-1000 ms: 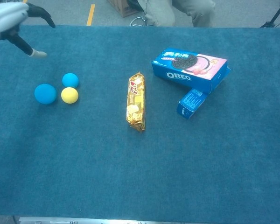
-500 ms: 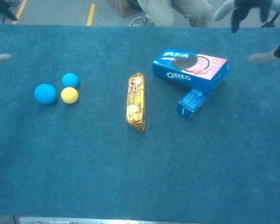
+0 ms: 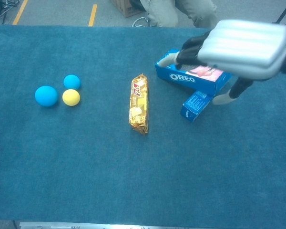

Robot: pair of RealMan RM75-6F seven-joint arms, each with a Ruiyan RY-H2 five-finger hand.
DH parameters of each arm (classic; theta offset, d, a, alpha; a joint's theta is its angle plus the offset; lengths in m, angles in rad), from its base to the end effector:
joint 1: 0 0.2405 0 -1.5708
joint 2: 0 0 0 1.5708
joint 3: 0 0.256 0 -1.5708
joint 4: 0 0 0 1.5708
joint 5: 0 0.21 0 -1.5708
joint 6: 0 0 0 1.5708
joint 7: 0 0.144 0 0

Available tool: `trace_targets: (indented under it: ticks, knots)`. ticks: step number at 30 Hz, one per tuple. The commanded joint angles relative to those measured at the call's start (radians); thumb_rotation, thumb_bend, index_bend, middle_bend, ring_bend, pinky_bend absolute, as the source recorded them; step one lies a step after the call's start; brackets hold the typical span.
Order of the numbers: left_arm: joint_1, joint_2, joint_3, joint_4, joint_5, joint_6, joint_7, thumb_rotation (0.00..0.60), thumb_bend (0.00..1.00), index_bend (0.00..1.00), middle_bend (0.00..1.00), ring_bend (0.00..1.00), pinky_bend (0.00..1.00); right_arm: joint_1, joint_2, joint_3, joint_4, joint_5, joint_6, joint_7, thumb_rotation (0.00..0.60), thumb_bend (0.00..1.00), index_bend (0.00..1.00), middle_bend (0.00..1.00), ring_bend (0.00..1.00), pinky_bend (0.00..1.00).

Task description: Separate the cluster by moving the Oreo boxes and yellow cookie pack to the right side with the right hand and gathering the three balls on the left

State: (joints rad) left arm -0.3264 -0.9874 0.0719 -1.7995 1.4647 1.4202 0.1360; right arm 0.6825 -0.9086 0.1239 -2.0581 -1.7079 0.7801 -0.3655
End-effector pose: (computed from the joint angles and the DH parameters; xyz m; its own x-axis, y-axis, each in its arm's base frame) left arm -0.2570 0.2187 0.1616 0.4951 0.0776 0.8654 0.8588 -0.1945 -0.4739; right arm -0.0976 -0.2505 0.0993 0.7812 -0.0180 0.6240 -0.3708 -0.8175 0.4406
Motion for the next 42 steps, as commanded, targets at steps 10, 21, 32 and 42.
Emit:
trace_targets:
  ticks: [10, 21, 32, 42]
  knots:
    - [0.052, 0.015, 0.014, 0.03, 0.06, 0.001, -0.03, 0.6, 0.18, 0.24, 0.11, 0.0, 0.05, 0.117, -0.199, 0.004, 0.083, 0.113, -0.144, -0.208, 0.6, 0.0, 0.0, 0.22, 0.16, 0.36]
    - [0.097, 0.04, 0.015, 0.031, 0.071, 0.005, -0.076, 0.6, 0.18, 0.24, 0.11, 0.0, 0.05, 0.208, -0.372, 0.007, 0.204, 0.203, -0.191, -0.358, 0.6, 0.0, 0.0, 0.21, 0.15, 0.35]
    - [0.133, 0.069, 0.013, 0.017, 0.076, 0.008, -0.127, 0.6, 0.18, 0.24, 0.11, 0.0, 0.05, 0.294, -0.539, -0.012, 0.352, 0.341, -0.212, -0.489, 0.6, 0.0, 0.0, 0.21, 0.15, 0.35]
    - [0.154, 0.092, 0.003, 0.008, 0.067, 0.004, -0.173, 0.6, 0.18, 0.24, 0.1, 0.0, 0.05, 0.348, -0.668, -0.041, 0.489, 0.446, -0.188, -0.553, 0.6, 0.0, 0.0, 0.21, 0.15, 0.35]
